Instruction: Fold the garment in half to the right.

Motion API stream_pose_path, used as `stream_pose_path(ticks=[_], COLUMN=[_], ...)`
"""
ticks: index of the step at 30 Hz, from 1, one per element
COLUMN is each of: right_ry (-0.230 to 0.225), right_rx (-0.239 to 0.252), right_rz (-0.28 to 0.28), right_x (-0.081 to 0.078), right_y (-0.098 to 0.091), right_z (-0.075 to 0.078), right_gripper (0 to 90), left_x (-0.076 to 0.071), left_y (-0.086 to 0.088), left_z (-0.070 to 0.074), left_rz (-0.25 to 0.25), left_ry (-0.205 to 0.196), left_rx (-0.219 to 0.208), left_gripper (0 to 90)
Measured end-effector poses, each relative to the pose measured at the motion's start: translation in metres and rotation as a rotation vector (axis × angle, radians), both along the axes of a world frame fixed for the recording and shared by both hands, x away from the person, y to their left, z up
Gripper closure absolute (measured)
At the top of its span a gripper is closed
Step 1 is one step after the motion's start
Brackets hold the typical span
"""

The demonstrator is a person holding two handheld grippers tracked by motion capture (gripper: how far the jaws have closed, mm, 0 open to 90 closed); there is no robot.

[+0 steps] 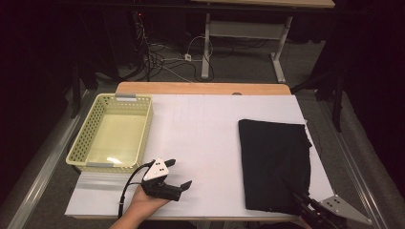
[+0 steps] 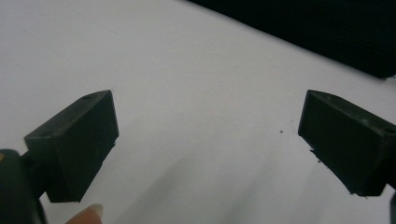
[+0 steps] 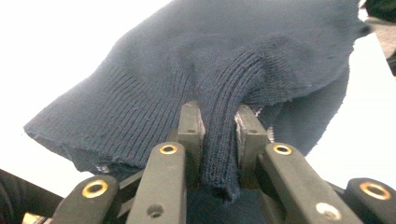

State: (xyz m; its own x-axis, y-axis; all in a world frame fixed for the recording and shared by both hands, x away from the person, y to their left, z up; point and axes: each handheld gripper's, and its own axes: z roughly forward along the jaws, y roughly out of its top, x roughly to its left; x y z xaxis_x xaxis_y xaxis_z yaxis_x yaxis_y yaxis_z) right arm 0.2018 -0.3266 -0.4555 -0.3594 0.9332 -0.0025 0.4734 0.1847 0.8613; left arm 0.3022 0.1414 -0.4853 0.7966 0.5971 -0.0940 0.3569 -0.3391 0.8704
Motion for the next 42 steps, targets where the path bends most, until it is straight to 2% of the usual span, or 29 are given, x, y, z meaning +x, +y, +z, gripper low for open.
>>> stream_pose_path(ticks=[4,7,10,12,14,16,20,22,23,25,31,35,39,42], right_ry=[-0.022,-0.016,0.021,0.012,-0.014,-0.036,-0.060,-0.062,-0.046,-0.026,0.023,0.052,0.077,0.113], right_rx=[-0.005,-0.001,0.007,0.011,0.024,0.030,0.021,0.033,0.039,0.016,-0.003,-0.002,-0.015,-0.037], right_rz=[-0.033,-0.037,-0.024,-0.037,-0.054,-0.074,-0.106,-0.126,-0.130,-0.138,-0.179,-0.202,-0.213,-0.231], right_x=[-0.008,-0.011,-0.012,-0.013,-0.015,-0.016,-0.006,0.007,0.017,0.033,0.099,0.140,0.174,0.193], right_y=[-0.011,-0.016,-0.017,-0.018,-0.021,-0.023,-0.029,-0.033,-0.036,-0.041,-0.062,-0.068,-0.067,-0.067], right_z=[0.007,0.006,-0.003,0.000,0.006,0.011,0.014,0.012,0.010,0.007,0.009,0.007,0.002,-0.002], right_gripper=[77.6,75.9,61.7,51.9,47.5,47.6,57.8,63.4,64.1,63.9,59.5,57.0,53.4,52.5], left_x=[0.000,0.000,0.000,0.000,0.000,0.000,0.000,0.000,0.000,0.000,0.000,0.000,-0.001,-0.002], left_y=[0.000,0.000,0.000,0.000,0.000,0.000,0.000,0.000,0.000,0.000,0.000,0.000,0.000,0.000], left_z=[0.000,0.000,0.000,0.000,0.000,0.000,0.000,0.000,0.000,0.000,0.000,0.000,0.000,0.000], left_rz=[0.000,0.001,0.001,0.001,0.001,0.002,0.008,0.008,0.008,0.008,0.005,0.005,0.007,0.006], left_ry=[0.000,-0.002,-0.001,-0.001,-0.002,-0.001,-0.001,0.001,0.002,0.001,0.003,-0.003,-0.010,-0.012], left_rx=[0.000,0.000,0.000,0.000,0.001,0.001,0.002,0.002,0.001,0.001,0.001,0.001,0.001,0.002], left_gripper=[4.6,4.6,4.6,4.6,4.6,4.6,4.6,4.6,4.6,4.6,4.6,4.6,4.6,4.6])
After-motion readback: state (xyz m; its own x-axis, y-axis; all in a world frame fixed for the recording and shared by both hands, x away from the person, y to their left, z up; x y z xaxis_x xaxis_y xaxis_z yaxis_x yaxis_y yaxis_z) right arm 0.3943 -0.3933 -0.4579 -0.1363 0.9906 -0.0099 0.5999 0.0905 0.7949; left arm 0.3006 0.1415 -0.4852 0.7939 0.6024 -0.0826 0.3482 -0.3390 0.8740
